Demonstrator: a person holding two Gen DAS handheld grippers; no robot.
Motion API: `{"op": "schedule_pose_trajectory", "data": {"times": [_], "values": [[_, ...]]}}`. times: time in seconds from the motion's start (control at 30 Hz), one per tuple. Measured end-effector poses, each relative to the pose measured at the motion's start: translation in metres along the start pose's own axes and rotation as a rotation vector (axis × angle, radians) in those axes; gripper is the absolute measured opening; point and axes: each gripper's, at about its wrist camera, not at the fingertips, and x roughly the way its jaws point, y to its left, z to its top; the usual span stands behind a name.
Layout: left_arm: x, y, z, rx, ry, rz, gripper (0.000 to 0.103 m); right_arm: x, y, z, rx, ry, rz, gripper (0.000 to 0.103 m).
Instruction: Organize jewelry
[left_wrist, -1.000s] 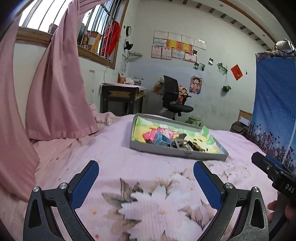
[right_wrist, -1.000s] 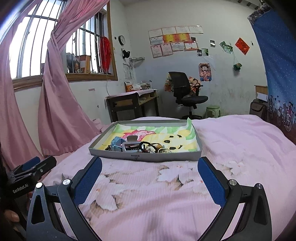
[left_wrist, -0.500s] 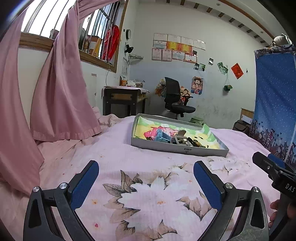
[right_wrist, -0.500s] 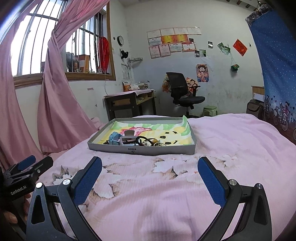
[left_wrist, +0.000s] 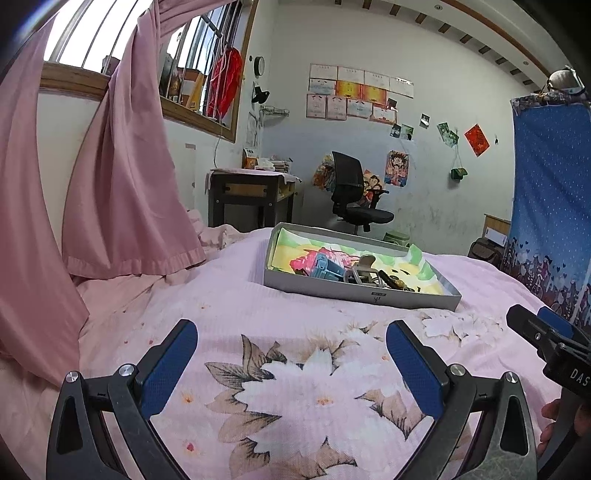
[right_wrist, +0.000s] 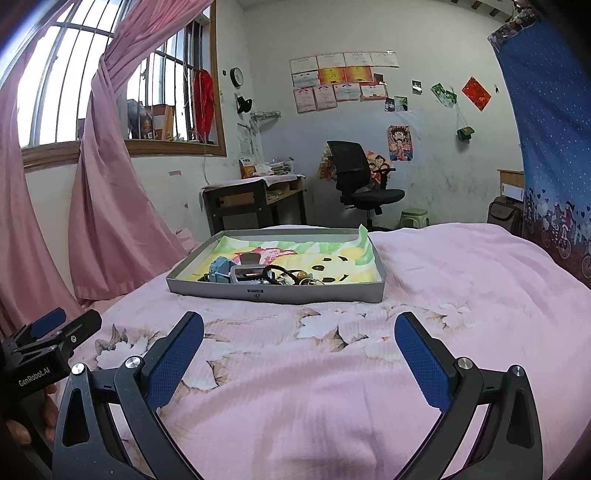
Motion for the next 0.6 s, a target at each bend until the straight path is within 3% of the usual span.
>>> {"op": "schedule_pose_trajectory", "data": {"times": [0.6], "values": [[-0.0023,-0.0021,0.0014,0.009,-0.003,-0.004,0.103,0.0002,0.0009,0.0005,-0.002,0.001,-0.001,0.102]]}}
